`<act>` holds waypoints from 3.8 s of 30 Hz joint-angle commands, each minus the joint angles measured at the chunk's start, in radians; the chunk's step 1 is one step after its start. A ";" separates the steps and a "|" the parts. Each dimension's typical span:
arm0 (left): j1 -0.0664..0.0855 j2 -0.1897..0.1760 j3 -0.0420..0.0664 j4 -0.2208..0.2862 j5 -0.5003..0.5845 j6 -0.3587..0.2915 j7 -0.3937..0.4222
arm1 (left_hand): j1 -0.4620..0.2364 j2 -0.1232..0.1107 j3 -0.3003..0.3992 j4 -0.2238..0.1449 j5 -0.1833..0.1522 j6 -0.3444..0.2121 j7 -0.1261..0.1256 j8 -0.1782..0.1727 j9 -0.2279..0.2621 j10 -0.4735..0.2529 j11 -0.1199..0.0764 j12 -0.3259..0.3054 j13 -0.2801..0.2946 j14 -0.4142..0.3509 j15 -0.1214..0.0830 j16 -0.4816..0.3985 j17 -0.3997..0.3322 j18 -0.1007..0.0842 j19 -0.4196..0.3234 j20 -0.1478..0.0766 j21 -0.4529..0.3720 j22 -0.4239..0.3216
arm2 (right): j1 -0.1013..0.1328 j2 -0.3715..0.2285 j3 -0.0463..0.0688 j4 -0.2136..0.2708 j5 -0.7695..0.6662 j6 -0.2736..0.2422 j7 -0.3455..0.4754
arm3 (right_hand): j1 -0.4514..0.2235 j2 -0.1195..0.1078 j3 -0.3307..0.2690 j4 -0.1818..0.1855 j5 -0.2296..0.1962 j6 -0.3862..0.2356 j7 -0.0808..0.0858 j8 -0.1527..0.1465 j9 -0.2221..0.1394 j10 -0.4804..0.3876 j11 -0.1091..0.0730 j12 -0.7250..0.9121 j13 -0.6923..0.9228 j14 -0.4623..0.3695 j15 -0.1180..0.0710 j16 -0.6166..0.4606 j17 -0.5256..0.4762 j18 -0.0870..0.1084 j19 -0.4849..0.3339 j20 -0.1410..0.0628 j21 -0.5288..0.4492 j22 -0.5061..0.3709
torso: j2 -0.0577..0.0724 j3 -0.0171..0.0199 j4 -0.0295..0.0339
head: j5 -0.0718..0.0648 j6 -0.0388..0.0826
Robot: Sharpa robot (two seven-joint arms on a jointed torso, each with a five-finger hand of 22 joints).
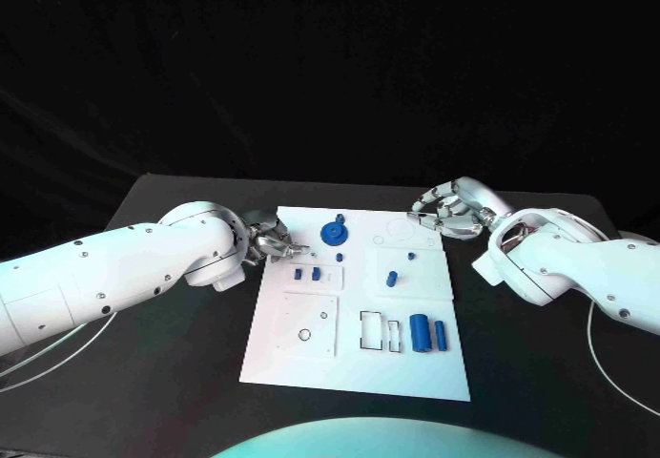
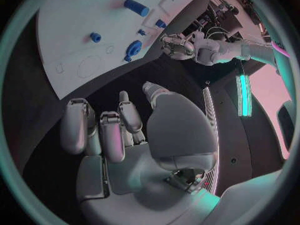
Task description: Assemble the parts on the task board
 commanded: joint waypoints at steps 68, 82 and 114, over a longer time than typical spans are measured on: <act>-0.003 0.247 -0.053 -0.193 -0.504 -0.019 0.423 | 0.485 -0.077 0.142 -0.090 -0.006 0.044 0.092 -0.289 -0.468 -0.232 0.108 -0.419 -0.447 -0.240 0.100 -0.138 -0.452 0.072 -0.279 0.095 -0.263 -0.306 | -0.010 0.012 0.000 -0.008 -0.007 -0.008 0.021 | 0.039 0.016 0.013 -0.007 0.041 -0.008 0.000 0.012 0.004 -0.122 -0.003 -0.143 -0.152 0.052 -0.003 -0.038 0.054 0.025 -0.037 -0.005 -0.071 0.015 | 0.001 0.0015 0.0024 | -0.027 0.016; -0.007 0.256 -0.053 -0.206 -0.492 0.005 0.428 | 0.487 -0.074 0.160 -0.106 -0.007 0.069 0.088 -0.295 -0.477 -0.200 0.102 -0.427 -0.456 -0.211 0.095 -0.098 -0.414 0.062 -0.243 0.090 -0.209 -0.241 | -0.010 0.013 0.000 -0.008 -0.008 -0.005 0.018 | 0.037 0.018 0.014 -0.004 0.042 -0.008 0.000 0.013 0.005 -0.122 -0.003 -0.146 -0.155 0.052 -0.003 -0.039 0.052 0.025 -0.038 -0.005 -0.074 0.014 | 0.001 0.0002 0.0006 | -0.028 0.011; -0.019 0.243 -0.046 -0.220 -0.412 -0.060 0.483 | 0.503 -0.038 0.197 -0.188 -0.006 0.157 0.074 -0.307 -0.486 -0.093 0.076 -0.442 -0.450 -0.089 0.068 -0.014 -0.276 0.024 -0.092 0.071 -0.041 -0.037 | -0.010 0.013 0.000 -0.008 -0.007 -0.002 0.018 | 0.035 0.019 0.013 -0.002 0.042 -0.007 0.000 0.013 0.005 -0.119 -0.003 -0.145 -0.155 0.051 -0.004 -0.040 0.051 0.025 -0.037 -0.005 -0.075 0.013 | -0.002 0.0007 0.0025 | -0.029 0.006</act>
